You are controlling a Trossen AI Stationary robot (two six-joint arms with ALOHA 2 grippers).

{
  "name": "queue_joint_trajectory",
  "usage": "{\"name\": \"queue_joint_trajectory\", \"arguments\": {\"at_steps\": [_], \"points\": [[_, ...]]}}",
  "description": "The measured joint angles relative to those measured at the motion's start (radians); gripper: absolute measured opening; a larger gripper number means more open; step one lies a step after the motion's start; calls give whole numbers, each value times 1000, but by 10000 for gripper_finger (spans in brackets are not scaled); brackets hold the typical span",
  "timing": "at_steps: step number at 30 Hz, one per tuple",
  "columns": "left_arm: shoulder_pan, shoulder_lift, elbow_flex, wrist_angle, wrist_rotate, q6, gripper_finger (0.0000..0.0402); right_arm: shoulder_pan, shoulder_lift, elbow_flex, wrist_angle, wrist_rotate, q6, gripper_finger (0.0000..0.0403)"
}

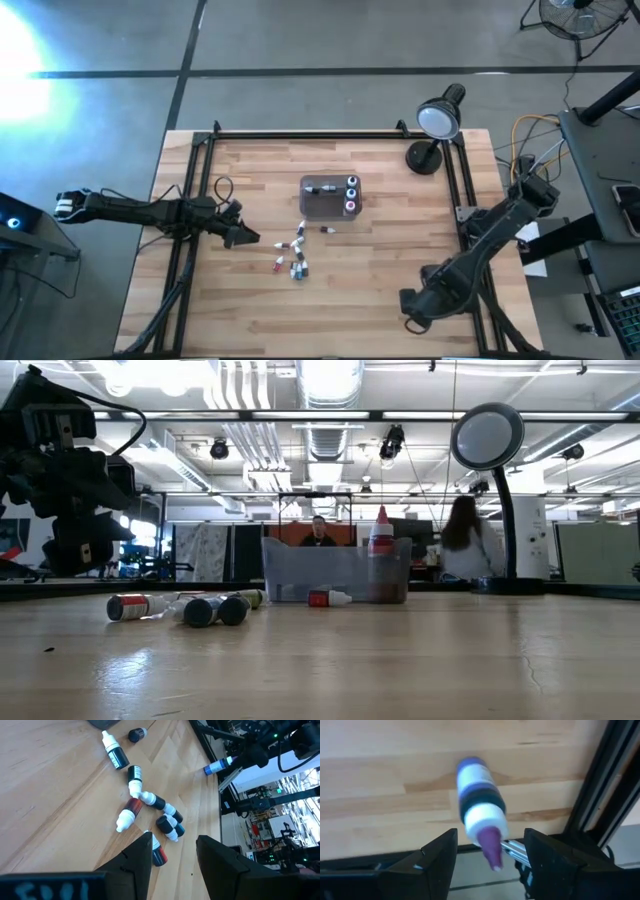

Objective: Pick & Place food coloring
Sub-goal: Put the large violet food coloring bottle into the bin

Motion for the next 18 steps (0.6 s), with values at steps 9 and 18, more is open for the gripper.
{"name": "queue_joint_trajectory", "arguments": {"at_steps": [9, 18], "points": [[0, 0, 0, 0, 0, 0, 131, 0, -1, -21, 49, -2, -2, 188], [0, 0, 0, 0, 0, 0, 131, 0, -1, -33, 49, -3, -5, 164]]}}
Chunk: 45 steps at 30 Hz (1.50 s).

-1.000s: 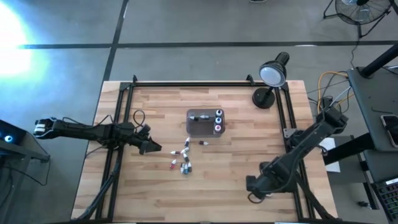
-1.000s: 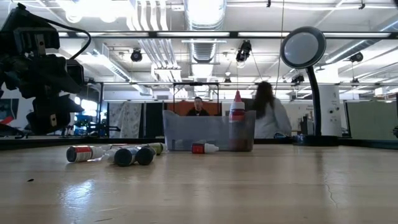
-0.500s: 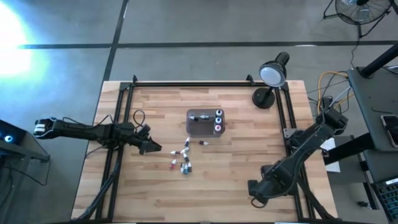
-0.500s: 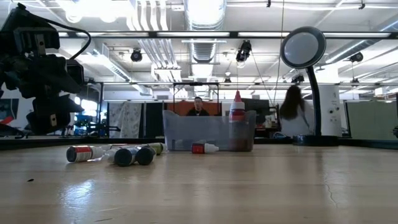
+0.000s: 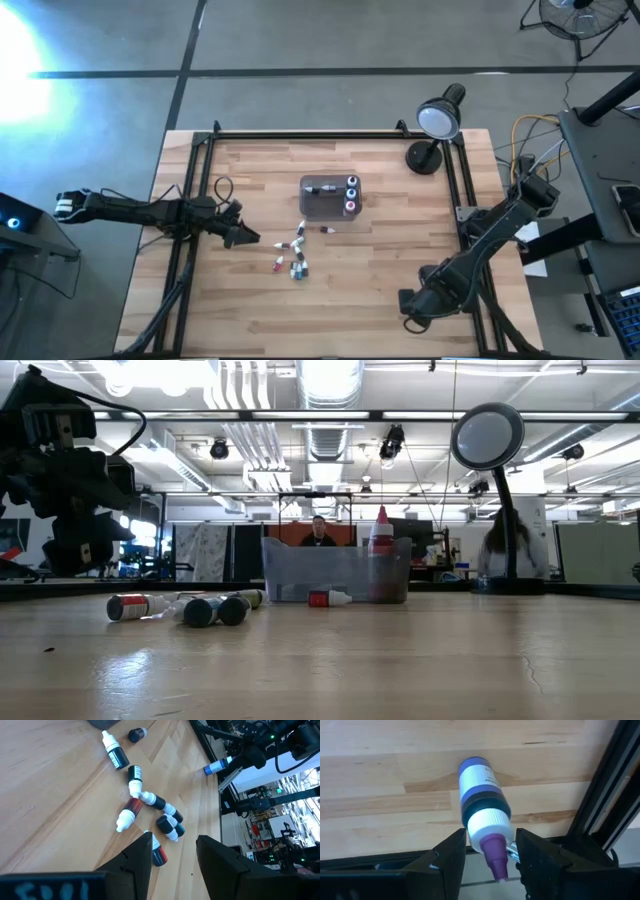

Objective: Pick & Place food coloring
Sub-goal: Put the large violet food coloring bottle into the bin

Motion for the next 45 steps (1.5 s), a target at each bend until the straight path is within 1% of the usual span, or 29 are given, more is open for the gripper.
{"name": "queue_joint_trajectory", "arguments": {"at_steps": [11, 15, 18, 19, 22, 25, 27, 30, 33, 36, 40, 43, 45], "points": [[0, 0, 0, 0, 0, 0, 131, 0, 0, 0, 0, 0, -9, 135], [0, 0, 0, 0, 0, 0, 131, -3, 0, 2, 0, 0, -28, 118], [0, 0, 0, 0, 0, 0, 131, -15, 0, 9, 0, 21, -41, 106], [0, 0, 0, 0, 0, 0, 131, -21, 0, 19, -1, 45, -65, 103], [0, 0, 0, 0, 0, 0, 131, -68, 0, 59, 5, 151, -199, 101], [0, 0, 0, 0, 0, 0, 131, -148, 13, 116, -4, 236, -429, 100], [0, 0, 0, 0, 0, 0, 131, -220, 35, 167, -32, 258, -604, 99], [0, 0, 0, 0, 0, -8, 131, -337, 102, 284, -109, 271, -887, 99], [0, 0, 0, 0, 0, -24, 131, -445, 199, 434, -264, 283, -1147, 99], [0, 0, 0, 0, 0, -41, 131, -526, 297, 592, -399, 312, -1355, 97], [0, 0, 0, 0, 0, -70, 131, -602, 383, 787, -452, 339, -1516, 97], [0, 0, 0, 1, 0, -76, 131, -649, 432, 913, -507, 421, -1564, 97], [0, 0, 0, 0, -2, -76, 131, -688, 457, 971, -538, 476, -1581, 97]]}}
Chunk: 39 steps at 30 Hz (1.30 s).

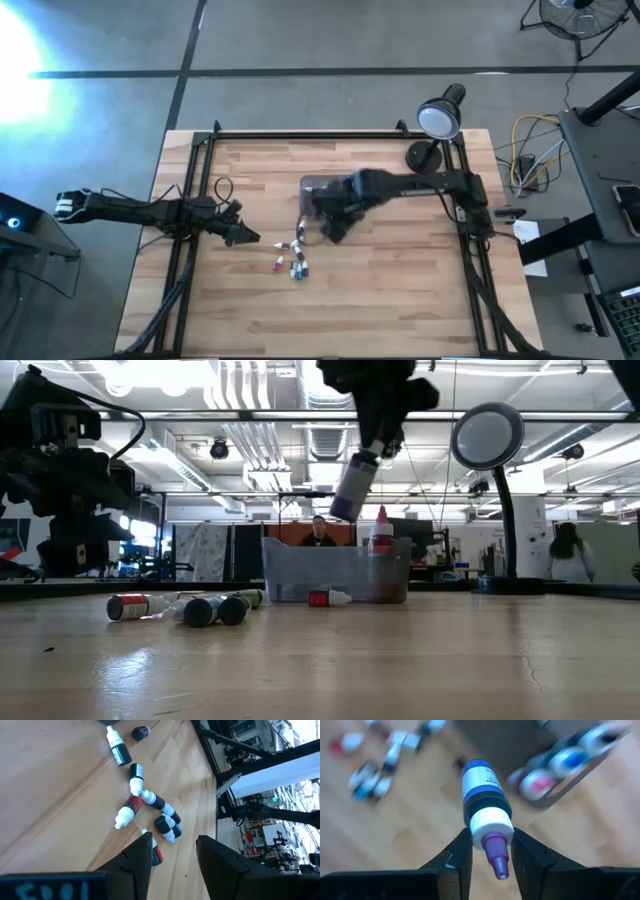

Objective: Pick & Place food coloring
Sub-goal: Put the large violet food coloring bottle into the bin, then put the small red food coloring bottle into the bin

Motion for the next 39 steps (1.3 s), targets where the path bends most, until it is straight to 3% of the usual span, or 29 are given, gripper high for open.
{"name": "queue_joint_trajectory", "arguments": {"at_steps": [5, 10, 17, 28, 39], "points": [[0, 0, 0, 0, -19, 16, 131, -119, 61, 50, -2, 17, -43, 97], [0, 0, 0, 1, -28, 17, 131, -186, 136, 49, 4, -89, -120, 97], [0, 0, 0, 1, -29, 13, 131, -186, 197, 48, 3, -180, -181, 106], [0, 0, 0, 1, -35, 23, 131, -177, 199, 48, 12, -153, -194, 198], [0, 0, 0, 1, -35, 23, 131, -108, 148, 58, 16, -94, -211, 223]]}}
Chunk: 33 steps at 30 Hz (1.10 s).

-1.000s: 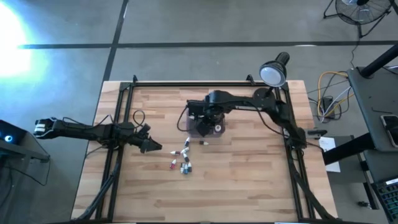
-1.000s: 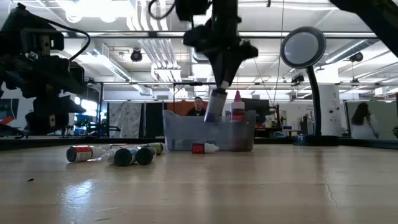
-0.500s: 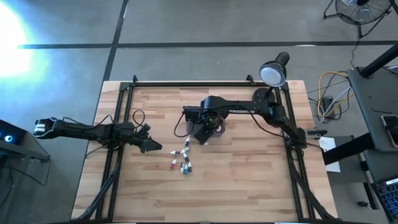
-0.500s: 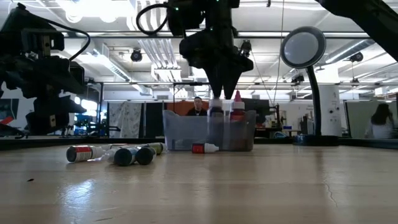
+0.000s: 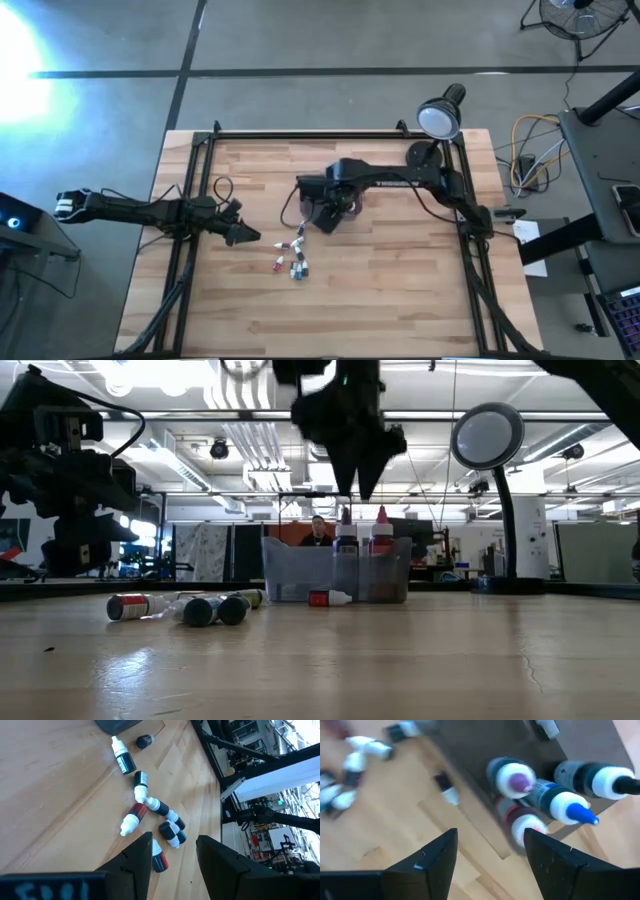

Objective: Pick & Place food coloring
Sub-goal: Put the small red food coloring bottle into the bin

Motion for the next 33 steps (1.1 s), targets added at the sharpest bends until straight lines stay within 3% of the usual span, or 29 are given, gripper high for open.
{"name": "queue_joint_trajectory", "arguments": {"at_steps": [5, 10, 14, 21, 33], "points": [[0, 0, 0, 0, -5, 22, 131, 114, -21, -3, 35, -3, -124, 223], [0, 0, 0, 0, -24, 30, 131, 229, 4, -98, 125, -7, -308, 224], [0, 1, 0, 0, -24, 26, 131, 282, 23, -187, 229, -8, -273, 215], [0, 1, 0, 0, -24, 23, 131, 236, 24, -349, 457, -33, -150, 193], [0, 1, 0, 0, -16, 2, 131, 151, 22, -405, 498, 104, -223, 213]]}}
